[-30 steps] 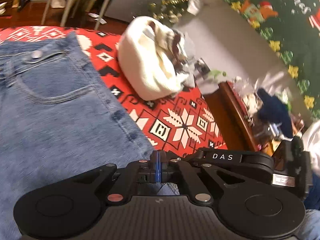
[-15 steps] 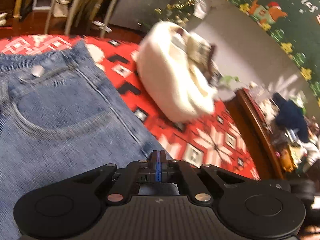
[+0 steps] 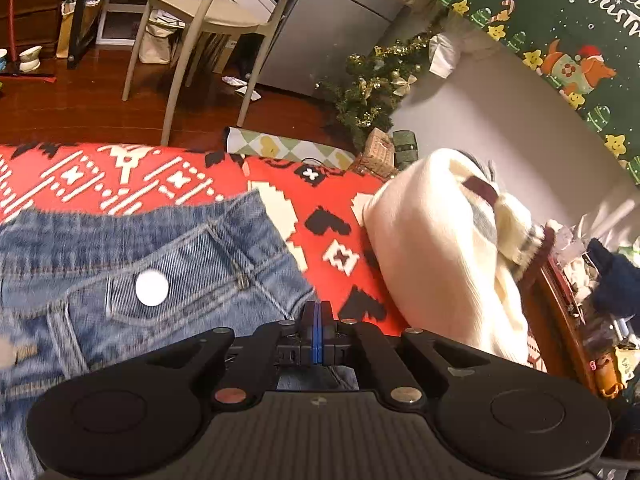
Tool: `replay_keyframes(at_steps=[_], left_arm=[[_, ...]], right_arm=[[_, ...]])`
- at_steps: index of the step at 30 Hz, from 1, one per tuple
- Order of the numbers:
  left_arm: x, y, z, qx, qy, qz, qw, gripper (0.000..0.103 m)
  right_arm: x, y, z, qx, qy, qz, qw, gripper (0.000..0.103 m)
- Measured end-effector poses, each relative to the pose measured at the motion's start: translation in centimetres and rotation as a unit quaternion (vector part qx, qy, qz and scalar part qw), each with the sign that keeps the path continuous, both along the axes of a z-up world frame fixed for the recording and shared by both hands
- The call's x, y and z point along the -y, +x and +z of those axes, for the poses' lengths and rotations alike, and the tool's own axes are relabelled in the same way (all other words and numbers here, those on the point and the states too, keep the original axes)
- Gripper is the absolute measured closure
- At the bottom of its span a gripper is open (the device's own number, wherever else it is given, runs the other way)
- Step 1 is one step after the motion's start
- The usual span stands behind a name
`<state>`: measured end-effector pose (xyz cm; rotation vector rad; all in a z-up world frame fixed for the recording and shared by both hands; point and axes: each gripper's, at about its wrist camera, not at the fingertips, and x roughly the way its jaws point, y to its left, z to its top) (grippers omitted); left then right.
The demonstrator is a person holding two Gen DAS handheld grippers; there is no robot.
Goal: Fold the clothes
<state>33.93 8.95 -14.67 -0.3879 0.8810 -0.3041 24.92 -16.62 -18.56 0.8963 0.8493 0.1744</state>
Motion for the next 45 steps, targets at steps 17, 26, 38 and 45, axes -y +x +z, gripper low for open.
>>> replay_keyframes(at_steps=[17,26,38,45], left_arm=[[-0.7,5.4,0.4,0.05,0.098,-0.054,0.9925,0.103],[-1.3,4.5,3.3,0.031,0.08,-0.065,0.9942,0.103],[-3.2,2.3,3.0,0.011,0.084,-0.029,0.996,0.102],[-4.5,-0.3,5.1,0.016,0.065,-0.013,0.9977,0.099]], right_arm=[[-2.7,4.1,-2.1,0.011,0.009,0.042,0.999,0.097],[-2.4,4.2,-3.0,0.003,0.034,0.037,0.999,0.097],[-2.3,4.3,-2.8,0.007,0.029,0.048,0.998,0.096],[-2.6,4.0,-1.8,0.009,0.004,0.057,0.998,0.093]])
